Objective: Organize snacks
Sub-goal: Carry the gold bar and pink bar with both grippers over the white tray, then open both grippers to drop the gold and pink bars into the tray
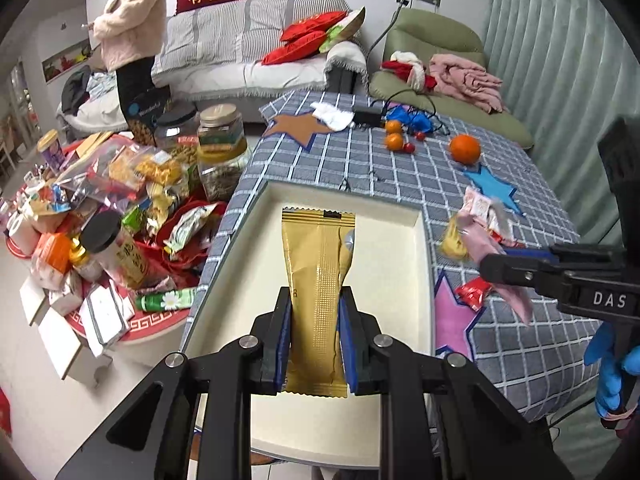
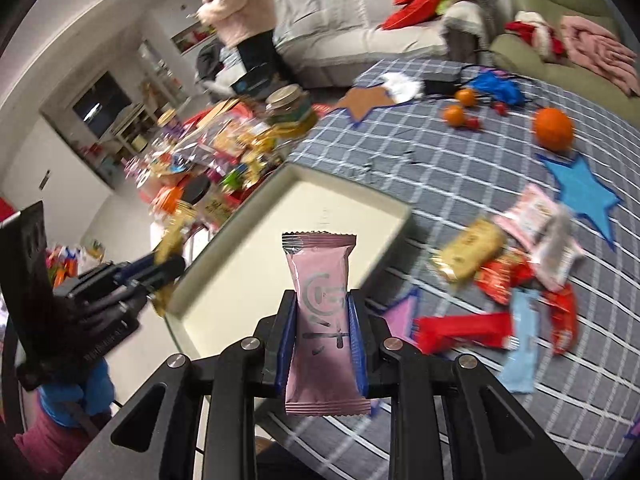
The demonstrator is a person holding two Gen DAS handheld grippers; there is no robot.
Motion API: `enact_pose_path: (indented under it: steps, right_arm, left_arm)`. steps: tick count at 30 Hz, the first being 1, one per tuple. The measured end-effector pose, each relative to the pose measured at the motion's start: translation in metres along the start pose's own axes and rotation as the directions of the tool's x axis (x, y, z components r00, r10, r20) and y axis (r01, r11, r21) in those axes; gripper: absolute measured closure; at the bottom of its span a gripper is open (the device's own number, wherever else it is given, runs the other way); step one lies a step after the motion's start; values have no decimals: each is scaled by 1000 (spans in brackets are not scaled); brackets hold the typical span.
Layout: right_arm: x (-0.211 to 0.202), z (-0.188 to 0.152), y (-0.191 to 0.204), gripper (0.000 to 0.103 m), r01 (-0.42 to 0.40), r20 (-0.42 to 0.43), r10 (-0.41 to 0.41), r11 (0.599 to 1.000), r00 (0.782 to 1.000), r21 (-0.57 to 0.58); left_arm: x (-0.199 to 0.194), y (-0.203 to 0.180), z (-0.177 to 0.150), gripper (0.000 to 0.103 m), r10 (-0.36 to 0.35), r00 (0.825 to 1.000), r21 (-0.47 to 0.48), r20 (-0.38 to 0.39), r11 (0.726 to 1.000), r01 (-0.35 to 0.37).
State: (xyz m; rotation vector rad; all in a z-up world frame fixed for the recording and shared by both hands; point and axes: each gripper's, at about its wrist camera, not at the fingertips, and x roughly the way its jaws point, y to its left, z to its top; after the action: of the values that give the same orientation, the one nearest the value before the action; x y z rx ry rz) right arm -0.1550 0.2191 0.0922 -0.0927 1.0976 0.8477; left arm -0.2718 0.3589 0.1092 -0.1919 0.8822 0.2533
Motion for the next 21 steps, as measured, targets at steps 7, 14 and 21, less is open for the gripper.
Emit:
enact_pose_path:
  steps: [7, 14, 21]
  right_arm:
    - [41, 7, 23, 77, -32, -72, 29, 999, 997, -35]
    - [66, 14, 33, 77, -37, -115, 31, 998, 993, -47]
    - [81, 15, 27, 77, -34, -144, 30, 999, 989, -32]
  left_arm:
    - [29, 10, -11, 79, -1, 998, -22, -69, 1000, -1]
    - [50, 15, -24, 79, 5, 992, -38, -124, 999, -9]
    - [63, 15, -31, 78, 11, 987, -37, -159, 999, -17]
